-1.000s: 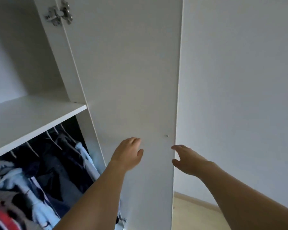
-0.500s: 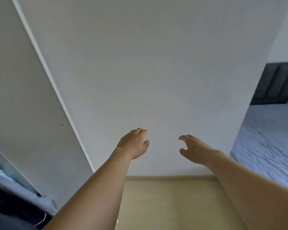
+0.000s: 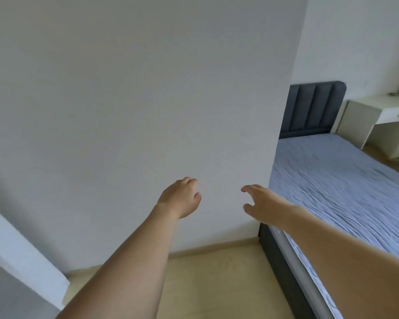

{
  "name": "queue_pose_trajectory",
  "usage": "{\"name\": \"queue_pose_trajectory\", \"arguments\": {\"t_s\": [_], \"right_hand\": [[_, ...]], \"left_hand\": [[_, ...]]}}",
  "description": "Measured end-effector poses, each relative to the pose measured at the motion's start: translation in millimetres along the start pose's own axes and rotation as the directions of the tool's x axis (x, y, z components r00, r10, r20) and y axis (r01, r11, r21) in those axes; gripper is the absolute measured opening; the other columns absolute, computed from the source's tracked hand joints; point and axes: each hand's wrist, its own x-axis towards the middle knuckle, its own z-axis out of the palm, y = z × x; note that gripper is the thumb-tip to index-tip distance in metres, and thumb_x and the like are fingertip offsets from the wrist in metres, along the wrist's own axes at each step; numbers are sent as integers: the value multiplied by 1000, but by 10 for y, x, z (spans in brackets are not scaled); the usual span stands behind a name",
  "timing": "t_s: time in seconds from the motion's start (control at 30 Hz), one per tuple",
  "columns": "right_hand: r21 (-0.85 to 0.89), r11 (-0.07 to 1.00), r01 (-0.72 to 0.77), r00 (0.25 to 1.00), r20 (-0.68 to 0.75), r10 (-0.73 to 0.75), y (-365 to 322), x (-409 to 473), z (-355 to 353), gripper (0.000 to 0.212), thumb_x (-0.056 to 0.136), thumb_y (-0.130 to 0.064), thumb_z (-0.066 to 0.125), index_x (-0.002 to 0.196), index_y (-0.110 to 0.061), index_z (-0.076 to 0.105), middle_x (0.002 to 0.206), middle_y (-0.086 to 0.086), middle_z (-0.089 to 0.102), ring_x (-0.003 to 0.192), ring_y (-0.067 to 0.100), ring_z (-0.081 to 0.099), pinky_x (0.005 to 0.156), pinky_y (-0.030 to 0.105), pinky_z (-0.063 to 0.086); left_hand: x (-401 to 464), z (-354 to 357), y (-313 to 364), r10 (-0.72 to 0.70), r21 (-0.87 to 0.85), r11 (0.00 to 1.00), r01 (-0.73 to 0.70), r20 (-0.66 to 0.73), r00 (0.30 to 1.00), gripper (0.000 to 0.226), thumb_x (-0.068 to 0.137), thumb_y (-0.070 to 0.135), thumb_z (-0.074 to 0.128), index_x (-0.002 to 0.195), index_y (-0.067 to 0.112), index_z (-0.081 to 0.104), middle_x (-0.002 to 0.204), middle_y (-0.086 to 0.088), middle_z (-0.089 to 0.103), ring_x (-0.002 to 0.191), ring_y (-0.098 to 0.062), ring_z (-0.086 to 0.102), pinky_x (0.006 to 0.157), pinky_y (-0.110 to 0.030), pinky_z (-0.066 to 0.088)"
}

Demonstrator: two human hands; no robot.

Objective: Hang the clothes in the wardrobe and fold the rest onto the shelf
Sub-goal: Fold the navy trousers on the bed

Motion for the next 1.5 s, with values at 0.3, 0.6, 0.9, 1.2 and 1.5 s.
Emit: {"name": "queue_pose_trajectory", "arguments": {"t_s": [0.3, 0.6, 0.9, 1.2, 1.5], "right_hand": [[-7, 998, -67, 997, -25, 67, 1455, -166, -545, 53, 97, -23, 44, 147, -19, 29, 153, -1, 29, 133, 22, 38, 103, 32, 36], [-69, 997, 30, 998, 63, -25, 2794, -941, -769, 49, 95, -22, 45, 142, -18, 34, 145, 3, 38, 123, 25, 46, 95, 34, 42], [12, 1000, 22, 997, 67, -22, 3612, -1164, -903, 52, 96, -24, 47, 145, -18, 31, 149, 3, 34, 126, 23, 46, 98, 29, 37], [31, 998, -59, 996, 65, 57, 5022, -1377, -1180, 53, 95, -28, 48, 145, -19, 33, 150, 1, 34, 132, 23, 41, 102, 32, 37], [2, 1000, 28, 987, 157, -28, 6488, -1722, -1523, 54, 95, -26, 48, 146, -18, 31, 149, 2, 34, 128, 22, 44, 101, 31, 39]], "left_hand": [[678, 325, 1411, 51, -10, 999, -51, 11, 999, 39, 98, 27, 34, 131, 12, 47, 140, -2, 45, 125, -23, 44, 98, -35, 41], [328, 685, 2927, -22, 3, 1000, 22, -1, 1000, 39, 98, 28, 35, 132, 12, 47, 141, -2, 44, 125, -23, 45, 98, -34, 40], [370, 1095, 3722, -72, -32, 997, 74, 75, 995, 44, 99, 29, 34, 140, 14, 40, 146, -2, 39, 130, -22, 41, 101, -36, 40], [797, 1503, 4937, 7, 0, 1000, -7, 125, 992, 46, 100, 29, 36, 144, 16, 36, 150, -2, 36, 133, -21, 39, 104, -35, 37], [906, 1901, 6359, -115, -14, 993, 117, 93, 989, 42, 99, 29, 37, 138, 15, 42, 146, -2, 41, 128, -23, 43, 101, -36, 41]]}}
